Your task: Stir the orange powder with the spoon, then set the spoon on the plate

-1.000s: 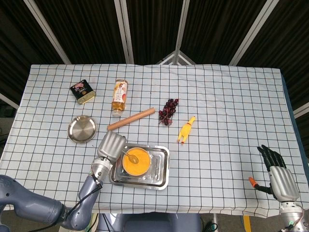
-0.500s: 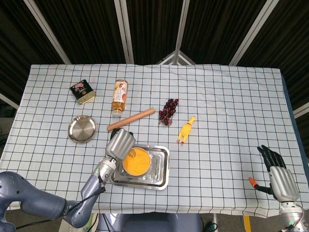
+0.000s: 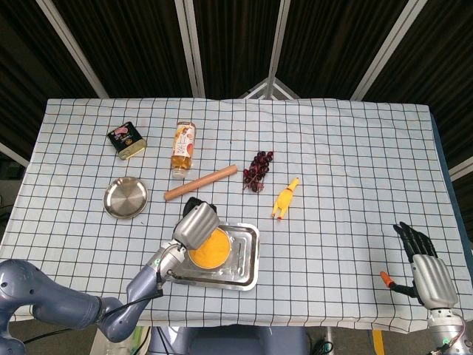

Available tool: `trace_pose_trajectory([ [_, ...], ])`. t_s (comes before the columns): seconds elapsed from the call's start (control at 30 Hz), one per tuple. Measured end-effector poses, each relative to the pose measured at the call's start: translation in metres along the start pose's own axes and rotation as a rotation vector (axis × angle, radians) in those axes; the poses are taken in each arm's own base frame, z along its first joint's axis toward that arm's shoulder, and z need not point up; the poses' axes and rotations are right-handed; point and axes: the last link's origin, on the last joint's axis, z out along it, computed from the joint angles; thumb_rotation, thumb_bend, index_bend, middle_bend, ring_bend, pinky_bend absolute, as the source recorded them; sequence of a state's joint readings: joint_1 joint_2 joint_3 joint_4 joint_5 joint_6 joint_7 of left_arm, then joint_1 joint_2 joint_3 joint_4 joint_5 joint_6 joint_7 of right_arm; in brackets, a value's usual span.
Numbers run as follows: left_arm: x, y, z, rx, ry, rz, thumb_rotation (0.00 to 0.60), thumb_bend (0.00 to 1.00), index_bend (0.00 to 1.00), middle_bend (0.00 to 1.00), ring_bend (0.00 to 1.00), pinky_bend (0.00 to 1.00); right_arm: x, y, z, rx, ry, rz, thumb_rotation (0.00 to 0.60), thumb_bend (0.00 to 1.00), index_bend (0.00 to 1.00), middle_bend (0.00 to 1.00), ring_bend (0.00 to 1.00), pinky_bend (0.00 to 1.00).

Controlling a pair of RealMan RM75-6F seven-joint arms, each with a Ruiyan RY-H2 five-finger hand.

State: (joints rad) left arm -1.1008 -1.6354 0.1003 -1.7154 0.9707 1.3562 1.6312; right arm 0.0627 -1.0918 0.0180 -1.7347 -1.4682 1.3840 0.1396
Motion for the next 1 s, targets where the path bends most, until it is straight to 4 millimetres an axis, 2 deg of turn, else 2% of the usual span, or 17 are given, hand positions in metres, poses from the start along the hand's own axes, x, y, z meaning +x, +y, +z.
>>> trace_pose_trajectory([
  [0.47,-0.003,0.0,0.004,-0.064,0.106,0.149,0.6,0.59,0.81,1.0,1.0,1.0,0.0,0.0,0.0,-0.003,-0.001,0.001,0.6,0.32,0.0,0.0,0.0,0.0],
  [0.67,-0.004,0.001,0.003,-0.078,0.116,0.143,0.6,0.59,0.81,1.0,1.0,1.0,0.0,0.0,0.001,-0.002,-0.003,0.0,0.6,0.32,0.0,0.0,0.0,0.0],
  [1.0,0.004,0.017,0.0,-0.108,0.141,0.092,0.6,0.59,0.81,1.0,1.0,1.0,0.0,0.0,0.0,-0.003,0.001,0.001,0.6,0.32,0.0,0.0,0.0,0.0],
])
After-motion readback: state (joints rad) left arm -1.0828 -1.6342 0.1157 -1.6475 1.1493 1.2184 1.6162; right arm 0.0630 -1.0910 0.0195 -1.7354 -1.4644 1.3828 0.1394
